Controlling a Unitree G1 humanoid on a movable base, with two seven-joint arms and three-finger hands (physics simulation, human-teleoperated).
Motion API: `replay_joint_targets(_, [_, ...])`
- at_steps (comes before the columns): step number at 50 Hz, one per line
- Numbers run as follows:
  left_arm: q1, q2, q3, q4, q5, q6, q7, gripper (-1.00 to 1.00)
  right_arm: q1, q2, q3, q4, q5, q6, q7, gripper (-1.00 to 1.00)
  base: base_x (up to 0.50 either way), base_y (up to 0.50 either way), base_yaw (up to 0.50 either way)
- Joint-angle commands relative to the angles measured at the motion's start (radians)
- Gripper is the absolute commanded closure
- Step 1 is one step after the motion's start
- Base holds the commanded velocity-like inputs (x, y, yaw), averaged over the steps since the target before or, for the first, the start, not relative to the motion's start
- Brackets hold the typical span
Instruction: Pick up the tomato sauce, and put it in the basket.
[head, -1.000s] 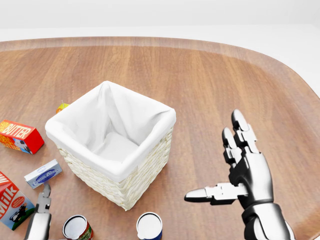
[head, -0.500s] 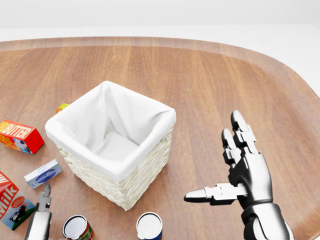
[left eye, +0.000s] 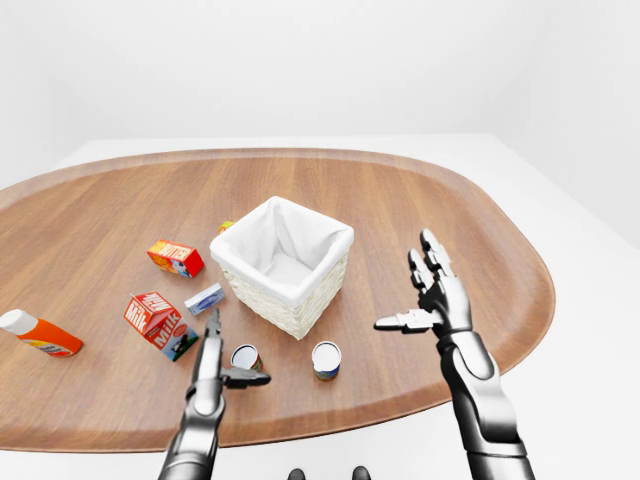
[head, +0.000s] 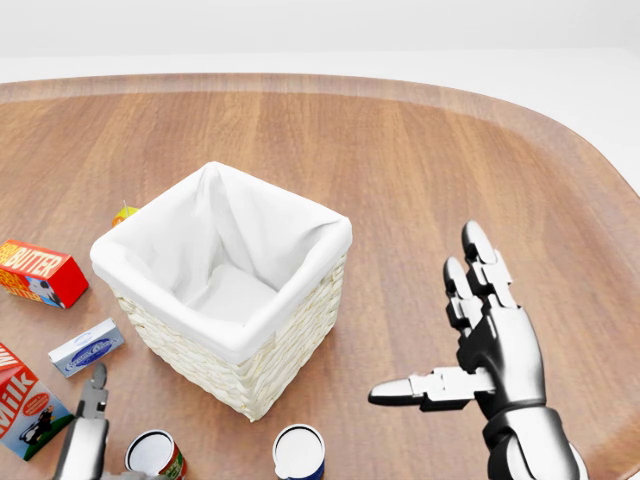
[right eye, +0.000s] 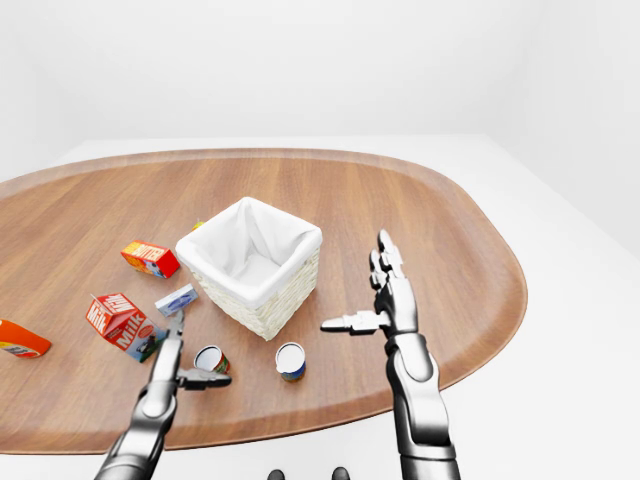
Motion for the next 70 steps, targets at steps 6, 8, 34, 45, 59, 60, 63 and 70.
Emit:
replay_joint_targets(6, [-0.027, 0.000, -0.011, 0.060, 0.003, 0.000, 0.014, -1.00, -0.004, 0.000, 0.000, 0.007, -0.001, 0.000, -0.001, -1.00, 0.00, 0.00, 0.00])
replay_joint_targets(8, [-0.029, 0.001, -0.013, 0.065, 0.004, 0.000, 0.015, -1.00, -0.001, 0.000, 0.000, 0.002, 0.000, 0.000, -0.001, -1.00, 0.00, 0.00, 0.00])
replay_joint_targets(34, [-0.054, 0.005, -0.021, 0.161, -0.004, 0.000, 0.034, -1.00, -0.002, -0.001, 0.000, -0.002, 0.000, 0.000, -0.002, -1.00, 0.00, 0.00, 0.00])
replay_joint_targets(45, [-0.058, 0.008, -0.022, 0.168, -0.011, 0.000, 0.033, -1.00, -0.006, 0.000, -0.001, 0.007, 0.000, 0.000, -0.003, -1.00, 0.00, 0.00, 0.00])
replay_joint_targets(59, [-0.057, 0.007, -0.021, 0.171, -0.023, 0.000, 0.022, 0.22, 0.000, 0.000, 0.001, -0.003, 0.000, 0.000, -0.003, -1.00, 0.00, 0.00, 0.00])
replay_joint_targets(60, [-0.057, 0.007, -0.021, 0.172, -0.023, 0.000, 0.022, 0.47, -0.001, 0.000, 0.001, 0.003, -0.001, 0.000, -0.002, -1.00, 0.00, 0.00, 0.00])
replay_joint_targets(63, [-0.052, 0.006, -0.021, 0.157, -0.024, 0.000, 0.020, 1.00, -0.001, 0.000, 0.000, -0.002, 0.000, 0.000, -0.002, -1.00, 0.00, 0.00, 0.00])
replay_joint_targets(70, [-0.054, 0.006, -0.022, 0.163, -0.019, 0.000, 0.023, 1.00, -0.002, 0.000, 0.000, 0.004, 0.000, 0.000, -0.002, -1.00, 0.00, 0.00, 0.00])
